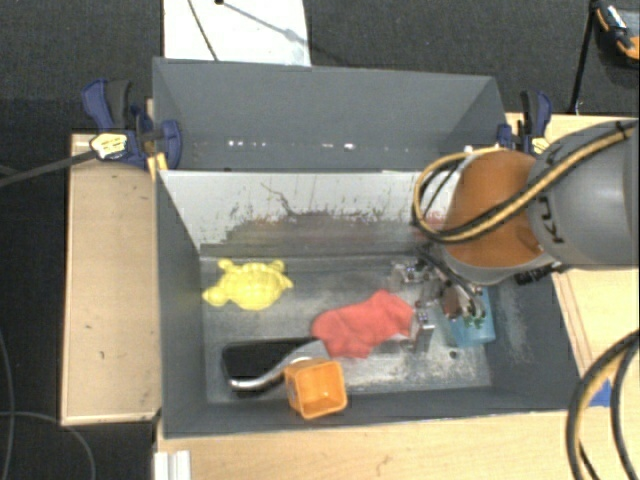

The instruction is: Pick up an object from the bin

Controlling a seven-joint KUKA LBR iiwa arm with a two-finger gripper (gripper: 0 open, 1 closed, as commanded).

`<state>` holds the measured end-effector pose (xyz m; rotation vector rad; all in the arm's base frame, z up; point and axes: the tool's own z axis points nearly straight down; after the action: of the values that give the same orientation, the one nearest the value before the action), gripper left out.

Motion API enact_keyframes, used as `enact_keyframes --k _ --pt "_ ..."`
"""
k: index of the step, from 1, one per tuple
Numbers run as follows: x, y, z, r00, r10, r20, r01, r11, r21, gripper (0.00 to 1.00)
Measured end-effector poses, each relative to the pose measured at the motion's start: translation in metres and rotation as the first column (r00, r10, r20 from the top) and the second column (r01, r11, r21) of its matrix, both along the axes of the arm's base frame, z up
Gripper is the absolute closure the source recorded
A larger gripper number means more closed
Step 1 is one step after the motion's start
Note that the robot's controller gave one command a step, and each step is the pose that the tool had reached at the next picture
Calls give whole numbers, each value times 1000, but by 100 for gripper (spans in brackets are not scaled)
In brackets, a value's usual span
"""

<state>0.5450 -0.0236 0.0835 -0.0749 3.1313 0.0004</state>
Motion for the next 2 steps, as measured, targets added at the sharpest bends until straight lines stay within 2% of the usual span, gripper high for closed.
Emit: enact_keyframes --k 1,2 --pt "-27 15 -13 1000 -5 -7 5 1000 0 100" --pt "-27 14 -13 1000 -3 -7 3 1000 0 100"
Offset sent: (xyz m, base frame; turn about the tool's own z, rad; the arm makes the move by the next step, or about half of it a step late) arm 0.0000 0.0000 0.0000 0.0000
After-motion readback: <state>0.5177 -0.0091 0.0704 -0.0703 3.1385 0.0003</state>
